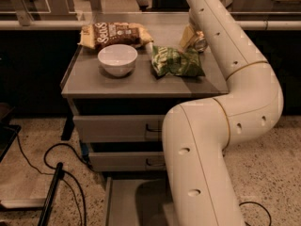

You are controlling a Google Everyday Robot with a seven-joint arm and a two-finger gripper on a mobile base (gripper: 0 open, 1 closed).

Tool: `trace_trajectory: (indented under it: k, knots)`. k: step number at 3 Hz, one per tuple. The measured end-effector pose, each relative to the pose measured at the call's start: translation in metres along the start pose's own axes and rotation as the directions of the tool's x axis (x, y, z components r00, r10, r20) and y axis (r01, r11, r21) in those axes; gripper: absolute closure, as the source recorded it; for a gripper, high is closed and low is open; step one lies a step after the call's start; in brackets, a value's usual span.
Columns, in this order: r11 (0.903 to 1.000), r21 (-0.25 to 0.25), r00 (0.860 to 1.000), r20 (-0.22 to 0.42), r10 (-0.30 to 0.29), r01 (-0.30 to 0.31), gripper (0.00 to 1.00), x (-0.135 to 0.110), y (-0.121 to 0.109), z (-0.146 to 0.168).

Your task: Place orange can into bottom drawer

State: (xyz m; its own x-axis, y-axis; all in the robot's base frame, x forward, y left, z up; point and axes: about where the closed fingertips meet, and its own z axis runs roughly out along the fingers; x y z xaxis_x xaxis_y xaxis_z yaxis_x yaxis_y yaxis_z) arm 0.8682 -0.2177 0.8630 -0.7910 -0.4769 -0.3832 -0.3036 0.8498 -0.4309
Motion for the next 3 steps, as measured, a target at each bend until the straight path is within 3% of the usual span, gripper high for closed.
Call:
trace_trajectory:
  k: [1, 2, 3]
  knots:
    - [0.9932, -0.110, 0.999, -0.003, 0.038, -0.038, 0.00, 0.0192, 0.0100, 0.0173]
    - [0.9927, -0.115, 0.999, 0.003, 0.039, -0.038, 0.00, 0.0182, 0.0109, 0.0183]
    - [0.9831, -0.168, 0.997, 0.026, 0.077, -0.071, 0.00, 0.0150, 0.0164, 0.0084]
